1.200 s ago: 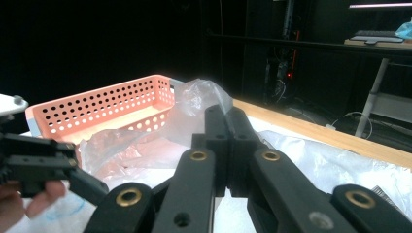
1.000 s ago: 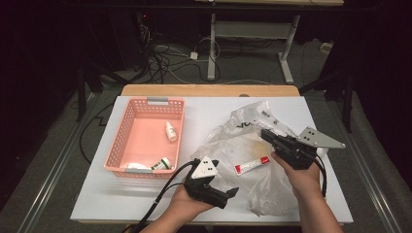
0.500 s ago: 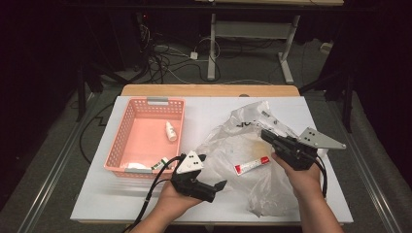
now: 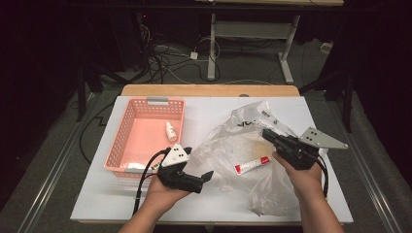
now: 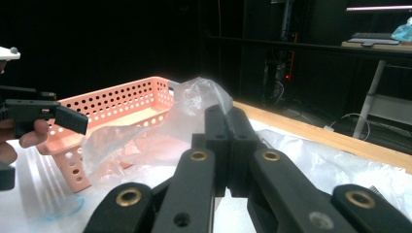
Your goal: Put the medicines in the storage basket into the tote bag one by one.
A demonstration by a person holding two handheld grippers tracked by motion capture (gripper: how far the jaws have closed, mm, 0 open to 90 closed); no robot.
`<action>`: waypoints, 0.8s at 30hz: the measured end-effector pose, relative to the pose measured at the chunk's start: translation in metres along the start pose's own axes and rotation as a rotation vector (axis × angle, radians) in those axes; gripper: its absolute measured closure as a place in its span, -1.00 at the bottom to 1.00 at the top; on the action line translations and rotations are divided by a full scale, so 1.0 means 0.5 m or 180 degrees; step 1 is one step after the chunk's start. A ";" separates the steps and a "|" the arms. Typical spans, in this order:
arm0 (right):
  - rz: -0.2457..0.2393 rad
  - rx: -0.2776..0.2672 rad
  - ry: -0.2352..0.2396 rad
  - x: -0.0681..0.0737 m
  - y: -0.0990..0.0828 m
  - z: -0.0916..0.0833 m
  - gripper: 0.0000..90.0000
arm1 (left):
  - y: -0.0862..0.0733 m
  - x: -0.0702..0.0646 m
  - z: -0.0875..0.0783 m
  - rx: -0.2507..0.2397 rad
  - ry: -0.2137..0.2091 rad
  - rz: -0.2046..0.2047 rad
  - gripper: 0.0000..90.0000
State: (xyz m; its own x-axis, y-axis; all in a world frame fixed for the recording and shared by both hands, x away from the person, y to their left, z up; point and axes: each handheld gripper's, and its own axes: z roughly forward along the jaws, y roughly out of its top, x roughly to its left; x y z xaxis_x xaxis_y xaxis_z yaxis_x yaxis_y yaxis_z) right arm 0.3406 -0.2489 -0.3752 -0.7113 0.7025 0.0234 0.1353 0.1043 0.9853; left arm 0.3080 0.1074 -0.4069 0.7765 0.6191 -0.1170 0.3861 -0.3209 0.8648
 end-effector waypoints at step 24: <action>0.0007 0.0009 -0.0010 0.000 -0.002 0.000 1.00 | -0.024 0.136 -0.082 0.0017 0.0717 -0.0363 -1.00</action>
State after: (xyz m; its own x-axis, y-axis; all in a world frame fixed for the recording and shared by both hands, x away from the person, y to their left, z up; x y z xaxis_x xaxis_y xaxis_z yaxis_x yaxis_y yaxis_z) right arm 0.3402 -0.2490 -0.3760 -0.7087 0.7050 0.0251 0.1390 0.1046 0.9848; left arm 0.3355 0.1828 -0.4054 0.5974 0.7955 -0.1015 0.4680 -0.2430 0.8497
